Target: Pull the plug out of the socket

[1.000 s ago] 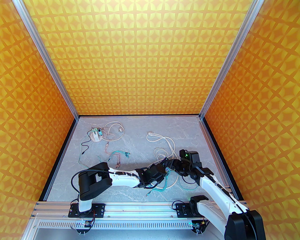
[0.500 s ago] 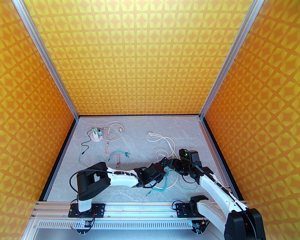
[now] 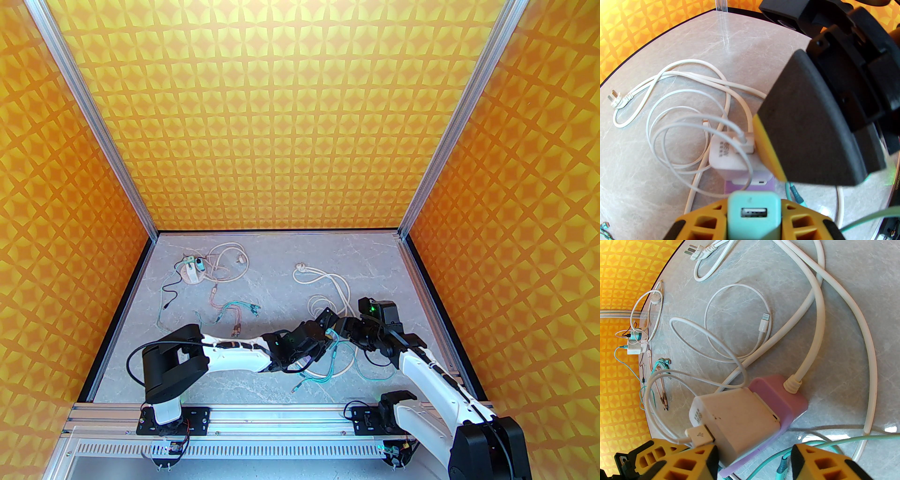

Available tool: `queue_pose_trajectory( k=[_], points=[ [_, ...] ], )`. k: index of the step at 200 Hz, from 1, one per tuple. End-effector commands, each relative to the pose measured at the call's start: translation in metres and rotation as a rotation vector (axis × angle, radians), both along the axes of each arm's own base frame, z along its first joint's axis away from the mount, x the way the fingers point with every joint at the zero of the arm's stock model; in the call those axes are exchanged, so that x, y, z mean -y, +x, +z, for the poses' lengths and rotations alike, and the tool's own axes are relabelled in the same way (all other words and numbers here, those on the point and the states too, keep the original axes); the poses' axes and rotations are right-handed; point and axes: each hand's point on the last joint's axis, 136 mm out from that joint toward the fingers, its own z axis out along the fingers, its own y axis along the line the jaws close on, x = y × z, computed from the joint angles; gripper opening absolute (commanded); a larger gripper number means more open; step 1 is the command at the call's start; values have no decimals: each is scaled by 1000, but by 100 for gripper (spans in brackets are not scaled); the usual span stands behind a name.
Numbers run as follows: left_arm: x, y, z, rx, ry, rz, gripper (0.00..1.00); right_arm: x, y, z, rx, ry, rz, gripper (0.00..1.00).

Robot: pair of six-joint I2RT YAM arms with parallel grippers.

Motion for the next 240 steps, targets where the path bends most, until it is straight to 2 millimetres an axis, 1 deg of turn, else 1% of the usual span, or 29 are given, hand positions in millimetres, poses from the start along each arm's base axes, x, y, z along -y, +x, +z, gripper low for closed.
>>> queue_pose_trajectory(
  k=[1, 32, 40, 45, 53, 75, 85, 91, 103, 112, 118, 134, 153, 165, 178, 193, 196, 197, 199, 226, 230, 234, 240],
  points=[
    [-14, 2, 27, 25, -30, 17, 22, 30, -28, -36, -153, -170, -61, 58],
    [-31, 0, 44, 26, -53, 37, 22, 27, -22, -23, -124, -154, -56, 64],
    [-35, 1, 50, 28, -61, 44, 23, 25, -18, -16, -103, -141, -53, 68],
    [-37, 1, 52, 26, -65, 46, 23, 24, -16, -11, -89, -133, -52, 73],
    [-39, 2, 56, 28, -61, 48, 24, 22, -13, -1, -60, -120, -48, 78],
    [-35, 3, 61, 35, -50, 41, 24, 20, -1, 37, 31, -106, -57, 83],
    [-32, 3, 62, 33, -42, 35, 23, 26, 2, 51, 59, -128, -84, 86],
    [-29, 4, 64, 34, -45, 34, 23, 31, 3, 59, 69, -146, -109, 92],
    [-24, 5, 66, 35, -50, 27, 23, 43, 6, 75, 103, -190, -168, 94],
    [-20, 6, 68, 38, -51, 18, 23, 56, 5, 84, 124, -234, -228, 94],
    [-17, 7, 70, 41, -47, 14, 23, 65, 4, 91, 139, -266, -273, 98],
    [-6, 11, 77, 49, -37, 2, 23, 93, -2, 107, 174, -356, -400, 99],
    [12, 19, 88, 66, -18, -15, 23, 111, -10, 122, 212, -403, -497, 98],
    [24, 25, 95, 80, -11, -23, 23, 118, -15, 126, 228, -417, -535, 98],
    [38, 34, 102, 95, -14, -30, 23, 125, -22, 126, 230, -433, -571, 98],
    [52, 45, 101, 88, -16, -35, 24, 132, -31, 125, 233, -443, -610, 98],
    [53, 48, 95, 80, -6, -37, 24, 133, -34, 125, 234, -444, -618, 98],
    [56, 49, 100, 84, -16, -37, 24, 133, -34, 125, 234, -445, -620, 98],
    [59, 51, 103, 85, -23, -37, 24, 134, -36, 125, 235, -445, -624, 98],
    [88, 69, 89, 72, 4, -70, 24, 143, -54, 126, 266, -443, -680, 98],
    [91, 72, 86, 67, 6, -73, 24, 143, -56, 126, 272, -442, -684, 99],
    [95, 76, 87, 65, 0, -75, 24, 144, -57, 126, 277, -441, -688, 99],
    [101, 81, 82, 56, 2, -76, 24, 145, -61, 126, 279, -442, -694, 98]
  ],
)
